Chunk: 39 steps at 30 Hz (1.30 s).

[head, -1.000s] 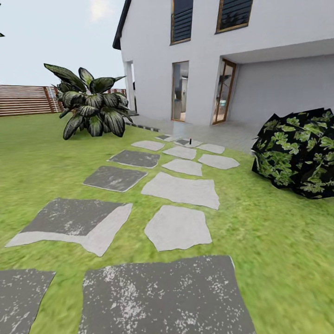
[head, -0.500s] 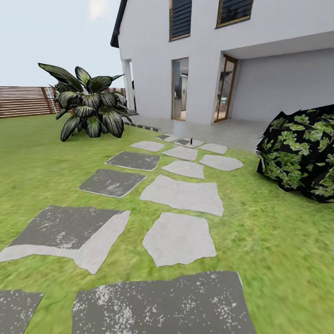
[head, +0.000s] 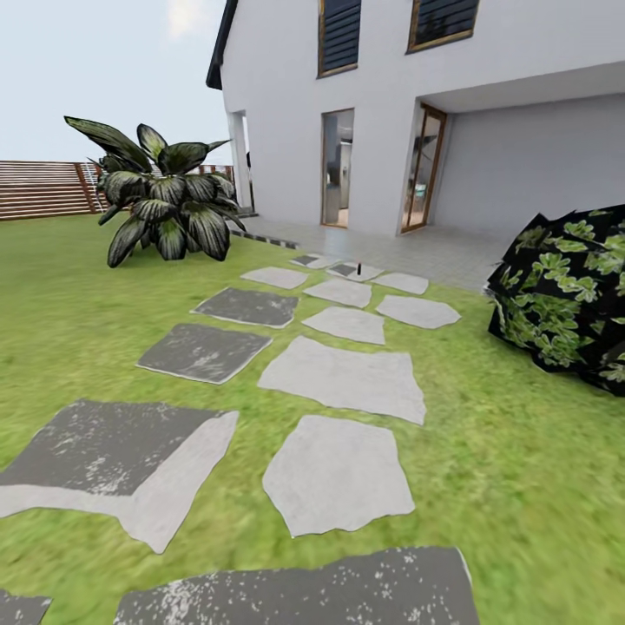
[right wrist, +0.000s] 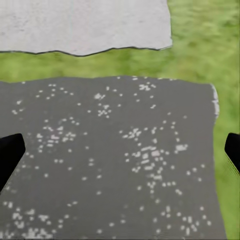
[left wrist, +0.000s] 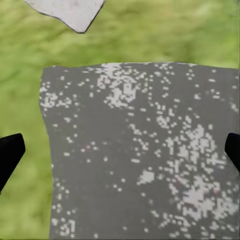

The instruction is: In the garden, pick up the pesticide atomizer on the floor and spray pesticide onto both trees until each tree trunk is fully covered.

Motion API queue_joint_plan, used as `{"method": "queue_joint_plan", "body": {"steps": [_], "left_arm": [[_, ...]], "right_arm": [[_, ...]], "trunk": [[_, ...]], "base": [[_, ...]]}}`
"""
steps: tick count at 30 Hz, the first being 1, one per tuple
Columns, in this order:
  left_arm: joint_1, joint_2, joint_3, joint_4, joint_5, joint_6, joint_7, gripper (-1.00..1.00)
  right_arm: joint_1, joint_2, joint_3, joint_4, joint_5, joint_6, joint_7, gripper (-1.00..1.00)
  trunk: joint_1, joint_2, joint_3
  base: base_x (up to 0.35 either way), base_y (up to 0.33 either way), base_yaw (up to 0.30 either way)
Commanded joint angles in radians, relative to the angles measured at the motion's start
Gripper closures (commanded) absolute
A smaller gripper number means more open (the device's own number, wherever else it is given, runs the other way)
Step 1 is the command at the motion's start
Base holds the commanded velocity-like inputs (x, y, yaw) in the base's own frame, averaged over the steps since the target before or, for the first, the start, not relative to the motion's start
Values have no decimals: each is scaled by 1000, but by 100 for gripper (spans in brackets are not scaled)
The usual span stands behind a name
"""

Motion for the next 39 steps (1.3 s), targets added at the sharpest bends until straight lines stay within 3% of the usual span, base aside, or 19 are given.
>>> {"method": "queue_joint_plan", "body": {"steps": [1, 39], "left_arm": [[0, 0, 0, 0, 0, 0, 0, -100], [0, 0, 0, 0, 0, 0, 0, -100]], "right_arm": [[0, 0, 0, 0, 0, 0, 0, -100], [0, 0, 0, 0, 0, 0, 0, -100]], "trunk": [[0, 0, 0], [0, 0, 0]], "base": [[340, 0, 0], [340, 0, 0]]}}
